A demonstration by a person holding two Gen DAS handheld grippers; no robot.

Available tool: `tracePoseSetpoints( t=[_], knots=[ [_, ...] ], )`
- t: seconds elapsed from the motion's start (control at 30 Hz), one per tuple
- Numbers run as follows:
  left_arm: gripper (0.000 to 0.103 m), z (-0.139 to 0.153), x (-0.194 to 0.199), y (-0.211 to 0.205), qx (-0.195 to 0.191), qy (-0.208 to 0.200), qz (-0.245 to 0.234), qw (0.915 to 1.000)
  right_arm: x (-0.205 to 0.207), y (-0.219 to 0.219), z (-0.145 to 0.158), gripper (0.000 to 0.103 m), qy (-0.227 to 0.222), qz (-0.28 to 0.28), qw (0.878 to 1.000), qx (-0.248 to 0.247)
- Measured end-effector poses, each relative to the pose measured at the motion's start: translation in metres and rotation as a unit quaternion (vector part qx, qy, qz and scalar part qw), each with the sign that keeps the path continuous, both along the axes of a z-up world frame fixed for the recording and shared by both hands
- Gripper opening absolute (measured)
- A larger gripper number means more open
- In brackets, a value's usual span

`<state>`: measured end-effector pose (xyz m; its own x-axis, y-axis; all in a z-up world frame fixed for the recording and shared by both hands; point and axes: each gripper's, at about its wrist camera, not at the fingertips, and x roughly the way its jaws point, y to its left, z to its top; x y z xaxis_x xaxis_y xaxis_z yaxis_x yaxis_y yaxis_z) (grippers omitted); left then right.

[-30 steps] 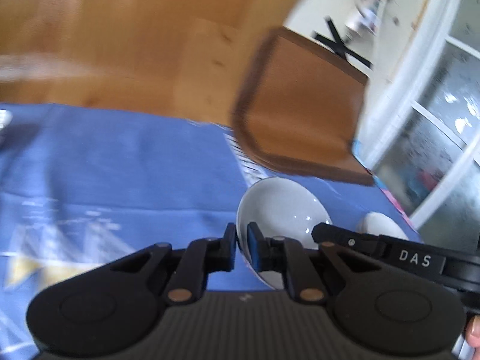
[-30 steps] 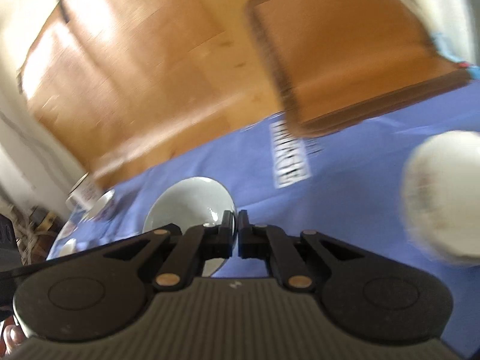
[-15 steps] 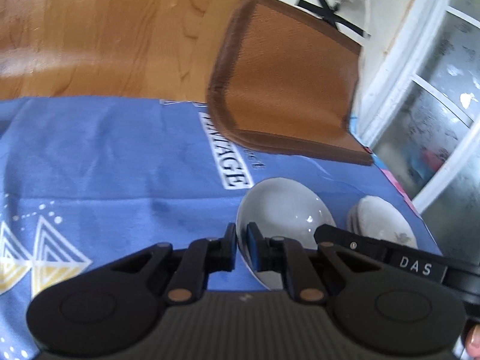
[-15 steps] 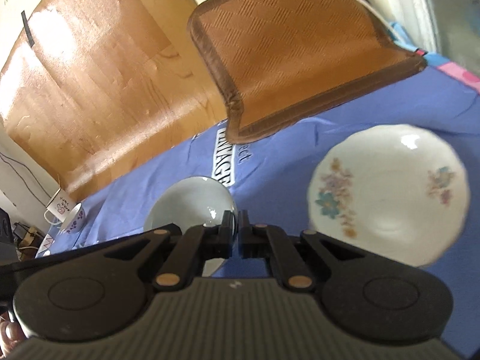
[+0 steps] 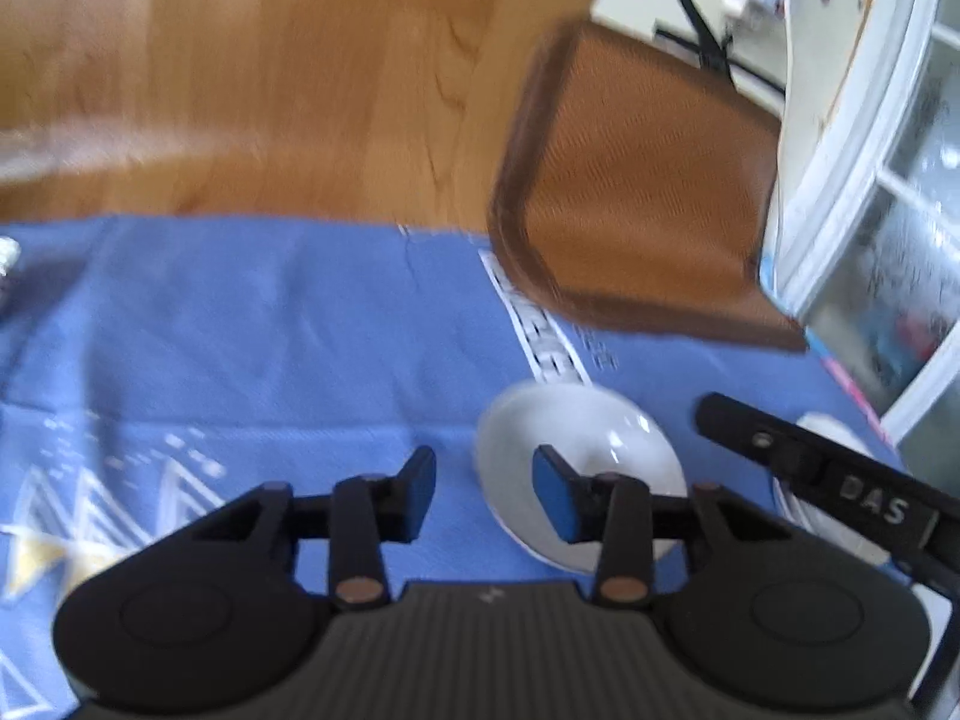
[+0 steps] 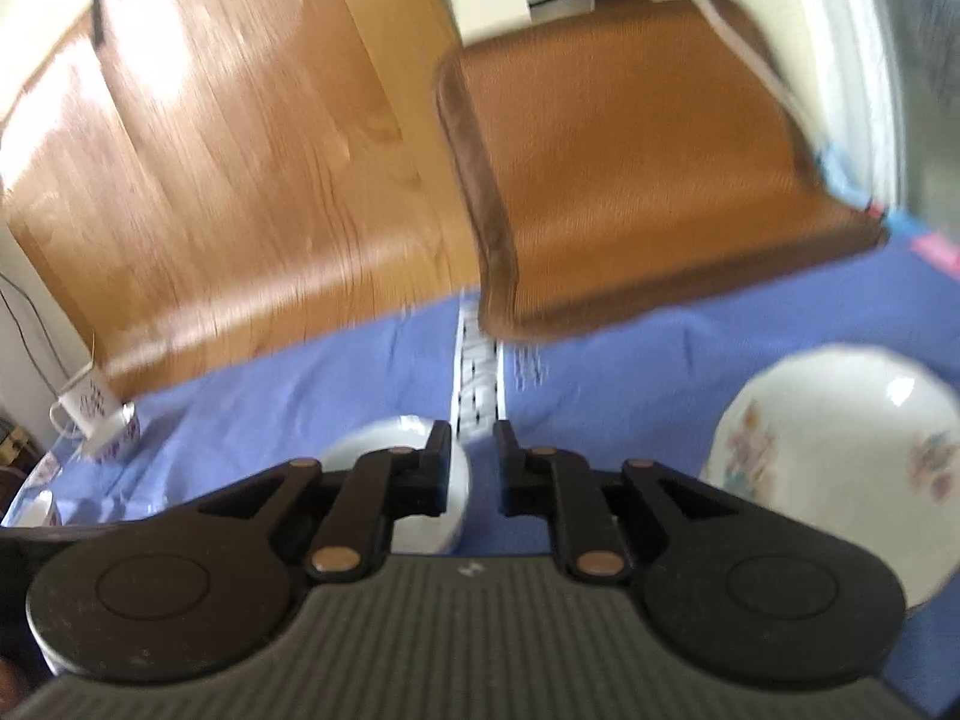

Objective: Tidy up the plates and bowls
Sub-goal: 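Carry both held bowls beside the saucer stack and open both tools, then move both open tools back toward the remaining flowered bowls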

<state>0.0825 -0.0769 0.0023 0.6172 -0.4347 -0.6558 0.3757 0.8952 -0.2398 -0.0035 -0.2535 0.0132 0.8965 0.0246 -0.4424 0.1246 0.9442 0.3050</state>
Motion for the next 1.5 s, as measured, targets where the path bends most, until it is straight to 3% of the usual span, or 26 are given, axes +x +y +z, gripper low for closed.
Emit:
tracePoseSetpoints(
  t=[0.13,0.27,0.5,0.9,1.1,1.37,1.43,1.5],
  knots=[
    [0.044,0.013,-0.012,0.036,0.014,-0.045,0.046,0.9978,-0.014,0.018,0.014,0.02,-0.038,0.022,0.999,-0.02],
    [0.044,0.01,-0.02,0.075,0.044,-0.057,0.091,0.9933,-0.014,0.055,0.018,0.021,-0.046,0.074,0.996,-0.036],
    [0.044,-0.003,-0.031,0.142,0.071,-0.052,0.165,0.9823,0.006,0.122,-0.003,0.021,0.008,0.163,0.986,-0.016],
    [0.044,-0.013,-0.047,0.234,0.094,-0.058,0.262,0.9587,0.016,0.208,-0.016,0.021,0.045,0.235,0.971,-0.019],
    [0.044,-0.017,-0.05,0.28,0.086,-0.059,0.309,0.9453,0.021,0.242,-0.015,0.022,0.047,0.266,0.962,-0.033],
    [0.043,-0.024,-0.045,0.354,0.034,-0.053,0.4,0.9143,0.052,0.292,-0.011,0.022,0.045,0.299,0.952,-0.037],
    [0.044,-0.025,-0.047,0.367,-0.012,-0.049,0.402,0.9141,0.064,0.305,-0.008,0.022,0.046,0.304,0.951,-0.031],
    [0.044,-0.025,-0.047,0.369,-0.022,-0.047,0.402,0.9141,0.076,0.316,-0.006,0.023,0.047,0.305,0.951,-0.028]
  ],
)
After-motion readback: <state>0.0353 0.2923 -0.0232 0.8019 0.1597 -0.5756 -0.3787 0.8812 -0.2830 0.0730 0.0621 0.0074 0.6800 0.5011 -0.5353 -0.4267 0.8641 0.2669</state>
